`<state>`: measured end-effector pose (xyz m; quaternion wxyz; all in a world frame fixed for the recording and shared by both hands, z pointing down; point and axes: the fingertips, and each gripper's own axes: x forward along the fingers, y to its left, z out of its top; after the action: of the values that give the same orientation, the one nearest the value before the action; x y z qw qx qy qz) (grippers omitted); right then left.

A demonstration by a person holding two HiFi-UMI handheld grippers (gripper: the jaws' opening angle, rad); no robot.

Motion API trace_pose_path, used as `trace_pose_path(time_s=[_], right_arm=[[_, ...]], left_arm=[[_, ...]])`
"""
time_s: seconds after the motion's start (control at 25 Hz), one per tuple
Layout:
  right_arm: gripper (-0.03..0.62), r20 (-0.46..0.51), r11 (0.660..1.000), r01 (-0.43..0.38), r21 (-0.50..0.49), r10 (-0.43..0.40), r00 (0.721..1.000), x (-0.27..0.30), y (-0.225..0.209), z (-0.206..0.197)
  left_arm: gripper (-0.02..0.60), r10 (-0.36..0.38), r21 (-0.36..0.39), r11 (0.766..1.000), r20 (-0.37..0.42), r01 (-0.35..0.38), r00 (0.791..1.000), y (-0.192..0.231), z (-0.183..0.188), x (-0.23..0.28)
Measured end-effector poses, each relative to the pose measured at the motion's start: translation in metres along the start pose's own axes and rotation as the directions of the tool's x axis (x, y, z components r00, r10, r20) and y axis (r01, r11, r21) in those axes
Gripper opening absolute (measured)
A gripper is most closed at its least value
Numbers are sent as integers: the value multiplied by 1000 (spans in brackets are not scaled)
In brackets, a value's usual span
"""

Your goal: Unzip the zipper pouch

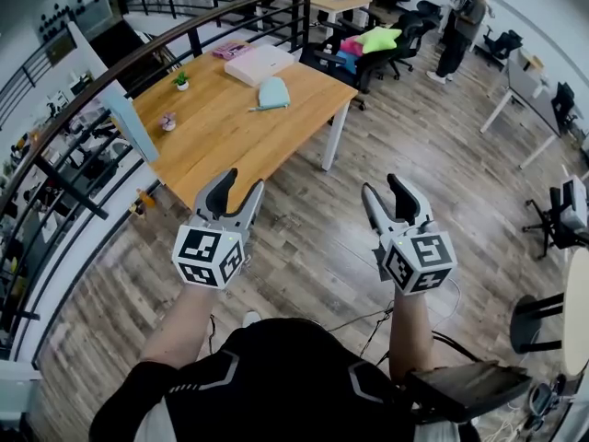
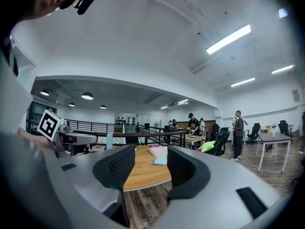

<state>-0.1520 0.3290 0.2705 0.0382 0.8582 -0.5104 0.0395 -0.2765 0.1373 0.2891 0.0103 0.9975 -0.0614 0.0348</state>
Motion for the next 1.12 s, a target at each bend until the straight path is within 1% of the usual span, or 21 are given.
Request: trace_pose_path(time_s=[0.16, 0.32, 0.52, 0.72, 0.92, 1.12], right_arm=[[224, -5, 1000, -10, -3, 10, 1000, -2, -5, -2], [224, -5, 1000, -18, -6, 18, 1000, -16, -11, -5], [224, -1, 999, -29, -22, 29, 1000, -28, -31, -8], [224, -2, 999, -35, -3, 35, 999, -25, -48, -18], [222, -22, 999, -45, -10, 45, 999, 1, -65, -25], [216, -22, 999, -37, -26, 36, 999, 55, -84, -24]], left_arm=[[219, -6, 20, 1000, 1, 6, 1000, -8, -2, 6], [219, -4, 28, 1000, 12, 3, 1000, -20, 0, 10], [219, -9, 37, 999, 8, 9, 1000, -42, -1, 27], [218, -22, 52, 998, 4, 21, 1000, -54, -1, 42], [219, -17, 58, 998, 13, 16, 1000, -43, -2, 73], [219, -20, 43, 999, 28, 19, 999, -7, -8, 123]])
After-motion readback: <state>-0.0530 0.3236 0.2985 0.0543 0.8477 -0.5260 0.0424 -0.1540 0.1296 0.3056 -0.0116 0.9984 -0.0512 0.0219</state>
